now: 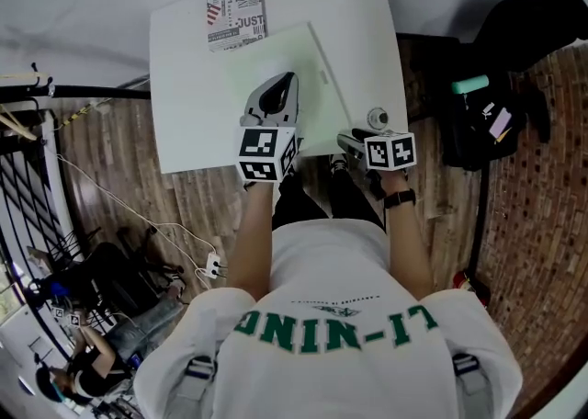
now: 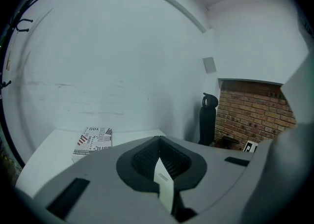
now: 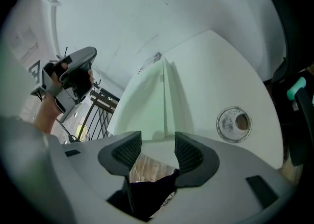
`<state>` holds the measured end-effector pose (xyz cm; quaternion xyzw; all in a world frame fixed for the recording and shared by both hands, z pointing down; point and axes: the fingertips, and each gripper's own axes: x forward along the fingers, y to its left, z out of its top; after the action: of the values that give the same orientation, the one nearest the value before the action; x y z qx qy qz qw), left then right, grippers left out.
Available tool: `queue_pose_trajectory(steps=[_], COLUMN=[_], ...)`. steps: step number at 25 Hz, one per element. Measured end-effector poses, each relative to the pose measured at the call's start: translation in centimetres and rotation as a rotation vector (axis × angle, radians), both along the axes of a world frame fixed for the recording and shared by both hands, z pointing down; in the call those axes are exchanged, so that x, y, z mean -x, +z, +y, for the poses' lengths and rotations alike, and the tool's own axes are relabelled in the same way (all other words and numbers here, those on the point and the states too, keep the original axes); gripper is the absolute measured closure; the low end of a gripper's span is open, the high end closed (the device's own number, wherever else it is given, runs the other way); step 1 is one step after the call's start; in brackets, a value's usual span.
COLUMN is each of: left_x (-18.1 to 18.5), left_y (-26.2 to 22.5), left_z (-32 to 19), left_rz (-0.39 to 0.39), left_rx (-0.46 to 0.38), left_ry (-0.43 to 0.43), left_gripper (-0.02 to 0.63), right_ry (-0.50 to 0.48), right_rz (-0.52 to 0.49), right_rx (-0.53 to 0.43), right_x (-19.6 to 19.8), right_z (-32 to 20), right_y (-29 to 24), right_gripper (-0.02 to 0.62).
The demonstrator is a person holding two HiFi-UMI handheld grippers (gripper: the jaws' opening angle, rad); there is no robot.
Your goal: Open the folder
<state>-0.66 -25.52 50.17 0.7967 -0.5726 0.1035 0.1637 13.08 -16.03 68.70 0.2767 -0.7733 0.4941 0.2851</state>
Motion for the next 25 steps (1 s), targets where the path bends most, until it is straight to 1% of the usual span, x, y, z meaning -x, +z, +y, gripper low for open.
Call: queue_pose_trajectory(steps=[2,5,8,13,14,15,18,21,25], left_x=[-0.1,0.1,0.2,0.8,0.8,0.7,0.7,1.1,0.8], left_y=[0.2,0.5,0.7,1.3,1.4,1.6,1.7,1.2,0.5], left_z=[0.0,-0.1,-0.1,0.4,0.4,0.4,0.5,0.6,0.6], left_rz=[0.003,0.006,0.01,0.009,0.011,0.014,0.021,0.02,0.025], left_rx=[0.005,0.012,0.023,0.053,0.056,0.059,0.067,0.059,0.041], left_ry=[0.01,0.021,0.034,0.038,0.039,0.042,0.054,0.049,0.049], left_gripper=[0.592,0.592,0.592,0.592,0.592,0.592,0.592,0.592,0.592], right_ry=[0.041,0.122,0.205,0.301,0.315,0.327,0.336,0.33,0.285], right_rz=[-0.02,-0.093,-0.149,-0.169,-0.165,-0.159,-0.148,-0.162,-0.151], right_rx=[0.034,0.095,0.141,0.175,0.177,0.177,0.168,0.142,0.078], right_x=[0.1,0.7,1.0,0.4,0.3,0.1,0.0,0.3,0.2], right_z=[0.3,0.4,0.2,0.1,0.1,0.1,-0.1,-0.5,-1.2], right_y=[0.0,0.4,0.5,0.9,0.9,0.9,0.6,-0.4,-2.4], right_gripper=[0.371,0.373,0.399,0.48,0.502,0.539,0.549,0.563,0.575])
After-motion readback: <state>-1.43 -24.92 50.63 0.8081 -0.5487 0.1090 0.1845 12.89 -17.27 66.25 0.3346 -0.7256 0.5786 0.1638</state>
